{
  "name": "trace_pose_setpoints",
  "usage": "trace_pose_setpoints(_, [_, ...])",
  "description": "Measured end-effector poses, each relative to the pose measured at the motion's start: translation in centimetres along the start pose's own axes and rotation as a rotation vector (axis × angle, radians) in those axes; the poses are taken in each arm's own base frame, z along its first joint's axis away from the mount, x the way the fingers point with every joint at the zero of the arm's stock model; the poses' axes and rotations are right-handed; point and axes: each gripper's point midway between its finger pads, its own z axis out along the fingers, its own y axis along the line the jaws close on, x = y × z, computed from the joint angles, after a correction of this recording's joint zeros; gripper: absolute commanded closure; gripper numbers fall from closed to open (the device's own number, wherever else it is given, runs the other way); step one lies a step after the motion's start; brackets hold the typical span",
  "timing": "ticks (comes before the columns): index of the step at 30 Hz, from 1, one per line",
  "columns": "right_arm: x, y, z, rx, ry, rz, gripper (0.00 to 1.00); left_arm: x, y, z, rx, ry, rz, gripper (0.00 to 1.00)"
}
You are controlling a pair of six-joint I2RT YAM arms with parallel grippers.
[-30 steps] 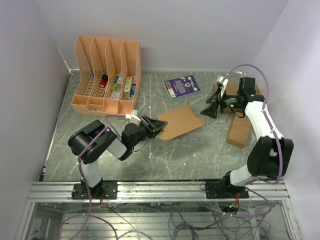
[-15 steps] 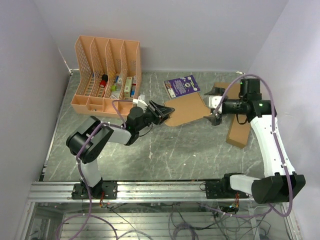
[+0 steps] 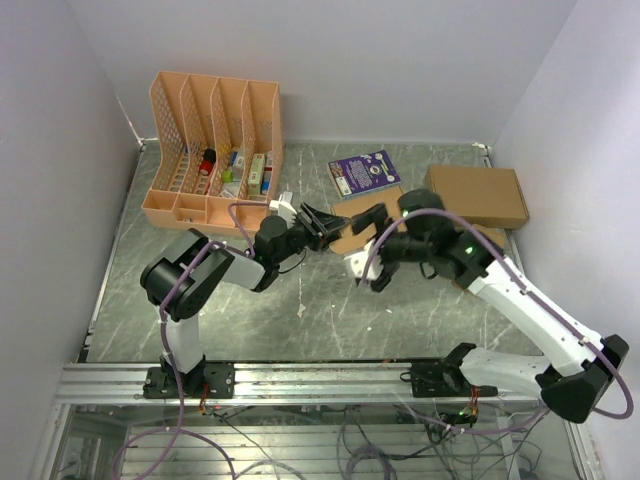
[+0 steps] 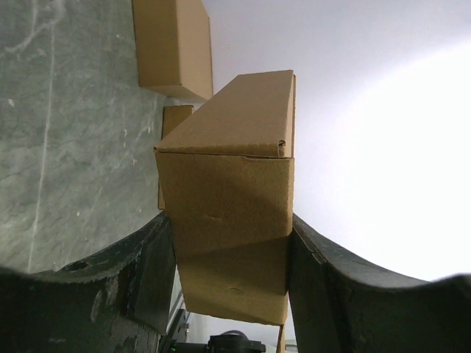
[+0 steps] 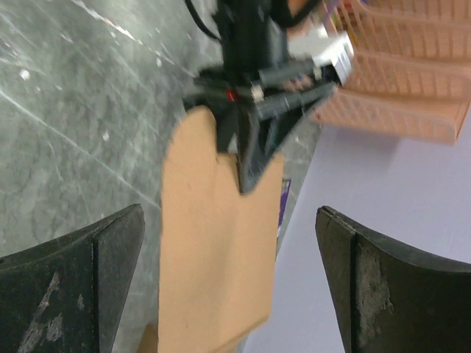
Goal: Fold the paper box
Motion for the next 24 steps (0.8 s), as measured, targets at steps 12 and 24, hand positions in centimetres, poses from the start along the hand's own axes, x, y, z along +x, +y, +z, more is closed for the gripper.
trace_pose_setpoints(12, [-5.9, 2.7, 2.5, 0.05, 0.06, -0.271, 0.01, 0.5, -0.1, -0.9, 0.025, 0.012, -0.023, 0.46])
trace_pose_setpoints(24, [-4.2, 3.4, 3.7, 0.163, 0.171, -0.368, 0.0, 0.7, -0.6, -1.3, 0.05, 0.025, -0.037, 0.46])
